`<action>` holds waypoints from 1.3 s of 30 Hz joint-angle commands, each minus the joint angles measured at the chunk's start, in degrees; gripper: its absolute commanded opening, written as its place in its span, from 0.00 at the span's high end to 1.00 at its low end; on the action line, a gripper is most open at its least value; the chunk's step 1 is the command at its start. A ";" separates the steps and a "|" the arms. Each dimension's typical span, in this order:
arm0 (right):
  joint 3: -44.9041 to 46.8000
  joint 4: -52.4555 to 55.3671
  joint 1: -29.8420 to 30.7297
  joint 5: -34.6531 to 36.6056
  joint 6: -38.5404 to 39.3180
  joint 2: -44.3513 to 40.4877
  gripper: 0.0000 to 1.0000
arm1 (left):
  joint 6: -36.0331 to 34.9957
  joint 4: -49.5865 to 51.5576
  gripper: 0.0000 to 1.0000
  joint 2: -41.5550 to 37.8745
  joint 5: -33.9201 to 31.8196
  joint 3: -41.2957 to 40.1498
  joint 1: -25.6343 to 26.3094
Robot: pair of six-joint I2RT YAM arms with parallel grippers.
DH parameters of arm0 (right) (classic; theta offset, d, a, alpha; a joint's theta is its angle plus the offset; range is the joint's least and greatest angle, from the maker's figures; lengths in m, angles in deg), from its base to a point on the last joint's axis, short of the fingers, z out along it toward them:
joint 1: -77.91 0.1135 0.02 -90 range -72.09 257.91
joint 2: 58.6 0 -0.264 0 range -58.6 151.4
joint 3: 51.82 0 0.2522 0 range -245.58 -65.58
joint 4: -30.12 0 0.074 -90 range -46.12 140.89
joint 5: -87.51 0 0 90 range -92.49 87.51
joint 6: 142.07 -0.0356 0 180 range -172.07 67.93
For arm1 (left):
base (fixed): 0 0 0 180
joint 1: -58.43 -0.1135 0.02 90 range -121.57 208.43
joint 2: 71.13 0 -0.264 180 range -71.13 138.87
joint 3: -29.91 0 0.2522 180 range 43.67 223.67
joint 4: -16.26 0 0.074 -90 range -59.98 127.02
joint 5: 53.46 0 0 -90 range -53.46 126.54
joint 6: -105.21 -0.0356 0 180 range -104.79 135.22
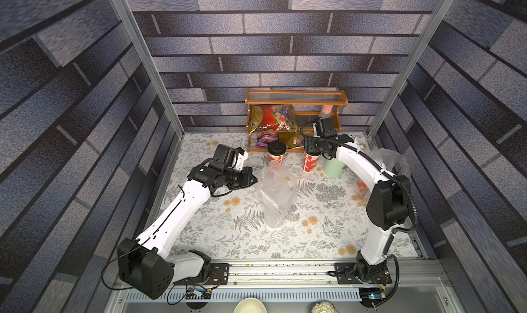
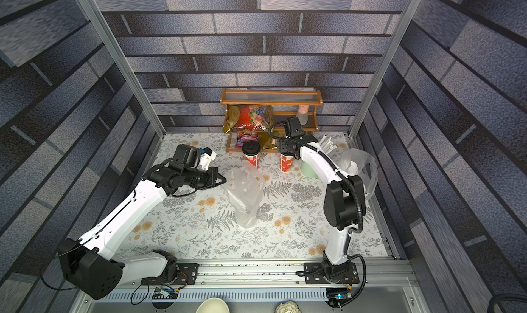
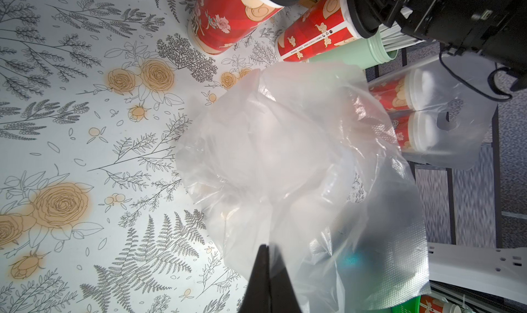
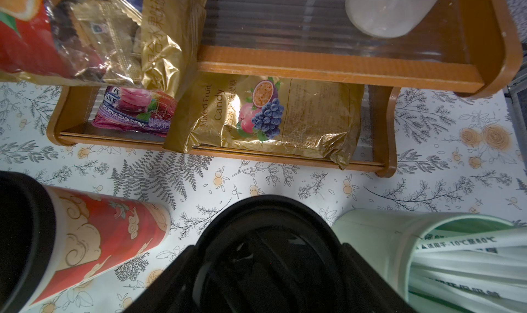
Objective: Pack milk tea into plastic carrier bags
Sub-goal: Pick up the milk tea cup at the center of the board.
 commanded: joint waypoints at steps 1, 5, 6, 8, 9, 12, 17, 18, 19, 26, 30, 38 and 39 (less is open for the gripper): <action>2.38 0.68 0.08 0.10 0.69 -1.83 0.21 | 0.87 0.79 1.00 -1.61 0.75 -0.73 -0.31; 1.92 0.62 0.10 -0.28 1.69 -1.76 0.20 | 0.97 0.80 1.00 -1.68 0.75 -0.73 -0.36; 1.91 0.72 0.12 -0.24 1.86 -1.60 0.20 | 0.90 0.85 1.00 -1.65 0.75 -0.64 -0.36; 2.07 0.64 0.06 -0.15 2.17 -1.33 0.20 | 0.93 0.97 1.00 -1.67 0.75 -0.64 -0.35; 2.37 0.54 0.20 -0.15 2.28 -1.16 0.20 | 0.93 1.03 1.00 -1.66 0.67 -0.60 -0.39; 3.54 -0.17 0.13 -0.19 2.23 -1.05 0.22 | 1.05 0.97 1.00 -1.77 0.67 -0.55 -0.32; 5.20 -1.17 0.21 -0.23 1.93 -1.52 0.29 | 0.93 1.33 1.00 -1.64 0.71 -0.29 -0.31; 5.24 -1.16 0.28 -0.30 1.81 -1.70 0.30 | 0.98 1.30 1.00 -1.68 0.67 -0.22 -0.31; 5.25 -1.22 0.30 -0.28 1.71 -1.99 0.32 | 0.97 1.33 1.00 -1.66 0.67 -0.20 -0.31; 3.14 0.06 0.64 -0.19 1.37 -4.35 0.41 | 1.07 1.15 1.00 -1.78 0.76 -0.37 -0.31; 1.02 1.89 1.06 -0.07 1.53 -5.36 0.39 | 1.11 0.88 1.00 -1.80 0.84 -0.62 -0.31; -1.77 5.85 1.87 -0.27 1.79 -7.79 0.39 | 1.24 0.46 1.00 -1.87 0.93 -1.17 -0.23; -2.32 6.71 2.17 -0.19 1.79 -8.14 0.39 | 1.24 0.27 1.00 -1.87 0.93 -1.25 -0.20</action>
